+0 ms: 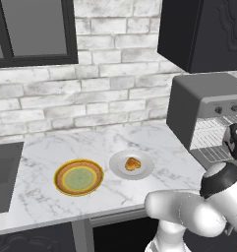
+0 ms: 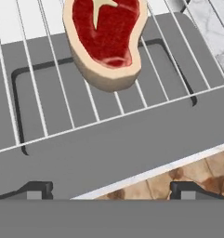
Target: Open the toaster oven door. Place the bread on the top rack in the toaster oven and place the steak on the bottom rack.
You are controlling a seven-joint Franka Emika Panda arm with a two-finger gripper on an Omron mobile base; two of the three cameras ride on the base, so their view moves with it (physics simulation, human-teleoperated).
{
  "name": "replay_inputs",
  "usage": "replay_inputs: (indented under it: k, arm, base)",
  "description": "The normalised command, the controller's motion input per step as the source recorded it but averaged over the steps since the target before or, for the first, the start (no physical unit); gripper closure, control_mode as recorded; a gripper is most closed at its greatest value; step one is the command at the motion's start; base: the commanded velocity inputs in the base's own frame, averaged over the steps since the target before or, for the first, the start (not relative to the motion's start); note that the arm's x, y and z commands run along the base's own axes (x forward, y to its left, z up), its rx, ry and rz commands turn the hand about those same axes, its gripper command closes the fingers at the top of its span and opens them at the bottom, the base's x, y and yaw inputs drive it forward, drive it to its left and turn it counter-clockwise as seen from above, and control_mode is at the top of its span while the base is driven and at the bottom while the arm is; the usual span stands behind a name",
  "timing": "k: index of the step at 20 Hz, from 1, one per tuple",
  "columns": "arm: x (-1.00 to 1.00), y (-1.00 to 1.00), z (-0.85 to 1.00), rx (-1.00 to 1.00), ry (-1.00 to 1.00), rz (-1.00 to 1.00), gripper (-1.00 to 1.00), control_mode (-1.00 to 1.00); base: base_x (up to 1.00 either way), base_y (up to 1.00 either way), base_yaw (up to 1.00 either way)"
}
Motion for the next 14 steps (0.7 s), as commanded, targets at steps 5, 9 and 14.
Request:
replay_inputs:
  k: [5, 9, 14]
  arm:
    - [0.10, 0.11, -0.10, 0.00, 0.03, 0.00, -1.00, -1.00]
    - [0.08, 0.01, -0.13, 0.00, 0.00, 0.06, -1.00, -1.00]
    - [0.02, 0.00, -0.19, 0.00, 0.00, 0.11, -1.00, -1.00]
  base:
    - [0.00, 0.00, 0.00]
    - [0.00, 0.00, 0.00]
    - [0.00, 0.00, 0.00]
